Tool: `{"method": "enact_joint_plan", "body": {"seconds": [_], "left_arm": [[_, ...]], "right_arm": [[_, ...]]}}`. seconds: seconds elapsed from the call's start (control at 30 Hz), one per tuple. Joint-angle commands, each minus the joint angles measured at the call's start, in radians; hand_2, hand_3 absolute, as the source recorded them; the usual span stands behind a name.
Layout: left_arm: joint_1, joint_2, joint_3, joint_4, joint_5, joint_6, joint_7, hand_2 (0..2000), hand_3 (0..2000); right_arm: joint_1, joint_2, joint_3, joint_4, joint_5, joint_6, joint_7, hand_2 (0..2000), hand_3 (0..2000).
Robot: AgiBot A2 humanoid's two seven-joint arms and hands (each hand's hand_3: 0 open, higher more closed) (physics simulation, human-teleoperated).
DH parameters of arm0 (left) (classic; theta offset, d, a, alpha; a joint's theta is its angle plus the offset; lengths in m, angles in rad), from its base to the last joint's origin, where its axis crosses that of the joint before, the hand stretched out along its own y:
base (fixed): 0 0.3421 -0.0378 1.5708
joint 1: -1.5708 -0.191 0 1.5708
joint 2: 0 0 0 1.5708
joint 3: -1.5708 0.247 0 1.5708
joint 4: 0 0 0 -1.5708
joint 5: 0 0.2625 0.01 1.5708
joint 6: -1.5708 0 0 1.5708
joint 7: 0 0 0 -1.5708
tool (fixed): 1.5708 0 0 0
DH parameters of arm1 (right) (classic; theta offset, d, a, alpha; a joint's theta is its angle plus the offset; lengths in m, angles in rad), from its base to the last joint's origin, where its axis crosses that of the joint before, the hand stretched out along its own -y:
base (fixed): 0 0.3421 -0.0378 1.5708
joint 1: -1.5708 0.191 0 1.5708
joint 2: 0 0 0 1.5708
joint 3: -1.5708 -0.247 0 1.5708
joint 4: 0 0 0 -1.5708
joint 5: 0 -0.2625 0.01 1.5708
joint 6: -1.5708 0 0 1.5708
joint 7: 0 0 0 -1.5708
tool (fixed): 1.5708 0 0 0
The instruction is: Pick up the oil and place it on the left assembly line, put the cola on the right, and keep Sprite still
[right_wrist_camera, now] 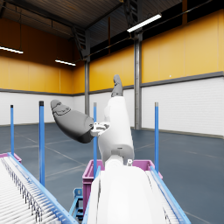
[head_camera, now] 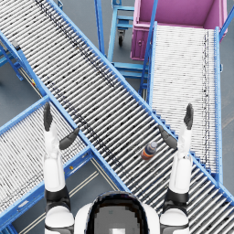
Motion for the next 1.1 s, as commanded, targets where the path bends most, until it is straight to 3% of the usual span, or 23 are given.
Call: {"method": "enact_joint_plan", "body": {"seconds": [0.03, 0.53, 0.73, 1.1], "left_arm": [[0.008, 0.0, 0.009, -0.002, 0.0, 0.0, 0.0, 0, 0], [0.012, 0.011, -0.008, 0.006, 0.0, 0.0, 0.0, 0, 0], [0.002, 0.016, -0.003, 0.005, 0.0, 0.0, 0.0, 0, 0], [-0.001, 0.024, 0.022, 0.009, 0.0, 0.0, 0.0, 0, 0]], "right_arm": [[0.0, -0.001, 0.0, -0.001, 0.0, 0.0, 0.0, 0, 0], [-0.017, -0.013, 0.013, 0.015, 0.0, 0.0, 0.0, 0, 0], [-0.089, -0.026, 0.034, 0.05, 0.0, 0.0, 0.0, 0, 0], [-0.24, -0.028, 0.171, 0.037, 0.0, 0.0, 0.0, 0, 0]]}}
